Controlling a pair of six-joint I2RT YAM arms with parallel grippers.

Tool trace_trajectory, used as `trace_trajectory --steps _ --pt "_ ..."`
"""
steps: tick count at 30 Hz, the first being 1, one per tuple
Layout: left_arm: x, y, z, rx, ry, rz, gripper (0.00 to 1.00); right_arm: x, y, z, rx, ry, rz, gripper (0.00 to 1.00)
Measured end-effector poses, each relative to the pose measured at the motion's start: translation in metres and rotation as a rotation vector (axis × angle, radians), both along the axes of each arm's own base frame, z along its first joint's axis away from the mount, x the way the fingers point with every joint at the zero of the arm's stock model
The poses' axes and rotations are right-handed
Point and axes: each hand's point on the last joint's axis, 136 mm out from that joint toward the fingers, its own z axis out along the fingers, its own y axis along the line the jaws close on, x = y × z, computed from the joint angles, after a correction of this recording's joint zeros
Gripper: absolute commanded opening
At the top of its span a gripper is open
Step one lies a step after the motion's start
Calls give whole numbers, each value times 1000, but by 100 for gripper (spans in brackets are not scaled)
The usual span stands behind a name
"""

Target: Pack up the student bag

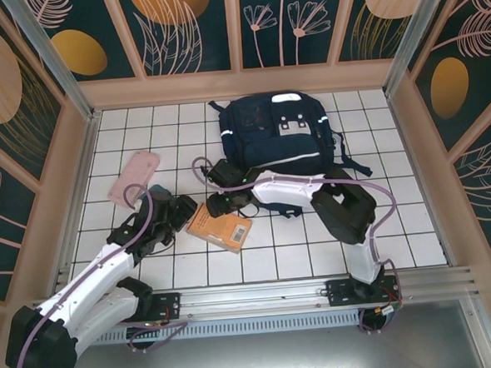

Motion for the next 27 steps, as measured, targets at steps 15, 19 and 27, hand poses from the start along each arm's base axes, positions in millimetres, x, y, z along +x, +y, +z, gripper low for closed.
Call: trace_trajectory --steps 15,19,27 --pt "-1 -24 -24 -81 73 -74 88 25 -38 -17 -33 -7 -169 54" --pt "1 -36 -27 -119 77 -111 83 28 -64 -17 26 59 -260 59" --pt "-3 -66 -29 -162 74 -231 60 14 -73 -13 99 159 -272 66"
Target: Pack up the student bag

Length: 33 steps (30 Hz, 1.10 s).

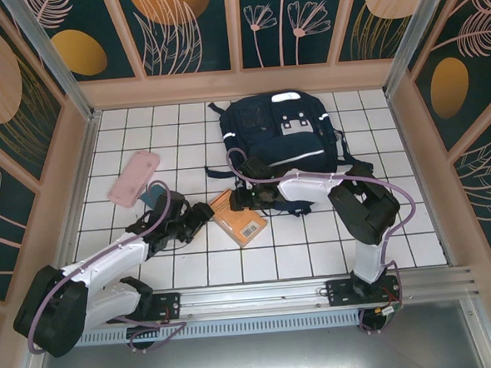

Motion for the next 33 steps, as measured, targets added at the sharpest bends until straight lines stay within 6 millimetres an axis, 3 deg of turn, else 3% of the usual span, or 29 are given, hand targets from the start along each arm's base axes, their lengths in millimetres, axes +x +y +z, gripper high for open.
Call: trace_trajectory --steps 13,17,27,33 --pt "2 -37 -11 -14 20 -112 55 -6 -5 -1 22 24 44 68" --pt "2 -47 -15 -10 29 -143 44 -9 -5 -2 34 35 58 67" --pt "3 -43 -32 36 56 -132 43 -12 -4 -3 73 51 73 65" --pt "4 -41 -34 49 52 -130 31 -25 -5 3 151 101 108 64"
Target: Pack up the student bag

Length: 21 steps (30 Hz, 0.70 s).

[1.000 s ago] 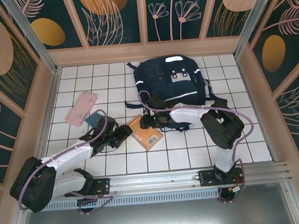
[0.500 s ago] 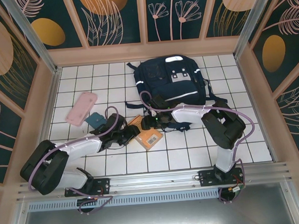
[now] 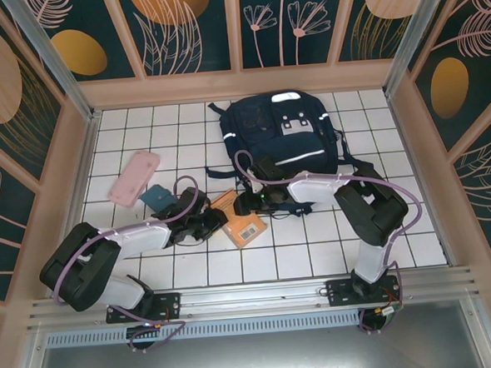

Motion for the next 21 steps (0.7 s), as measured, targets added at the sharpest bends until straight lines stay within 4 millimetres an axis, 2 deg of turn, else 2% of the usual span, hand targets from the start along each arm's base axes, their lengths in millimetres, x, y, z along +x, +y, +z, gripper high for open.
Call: trace_trajectory --steps 5,10,13,21 --pt "1 1 0 5 -6 4 25 -4 2 29 117 13 22 64" --pt "3 1 1 5 -13 9 24 -8 8 56 233 10 50 62" --pt "3 1 1 5 -14 9 24 -9 10 61 258 21 50 57" --pt "3 1 1 5 -15 9 24 -6 12 58 251 80 -4 44"
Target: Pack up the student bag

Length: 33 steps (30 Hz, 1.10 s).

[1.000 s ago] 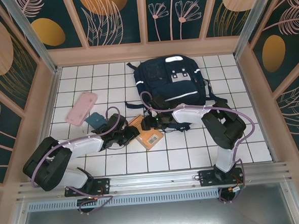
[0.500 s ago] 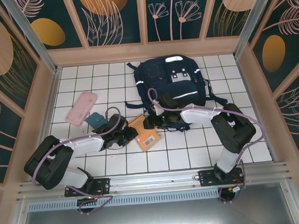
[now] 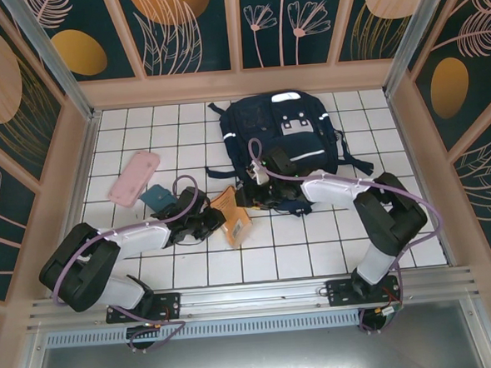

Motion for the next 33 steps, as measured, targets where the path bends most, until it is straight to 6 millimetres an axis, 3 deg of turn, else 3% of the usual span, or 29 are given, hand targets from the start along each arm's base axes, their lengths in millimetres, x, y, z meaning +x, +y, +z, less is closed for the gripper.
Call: trace_trajectory --steps 13,20,33 --pt "1 7 1 30 -16 13 26 9 5 -3 -24 45 -41 35" --pt "1 10 1 45 -20 18 24 7 6 -4 -32 51 -42 47" --pt "2 9 2 37 -29 19 24 -4 24 19 134 146 -32 49"
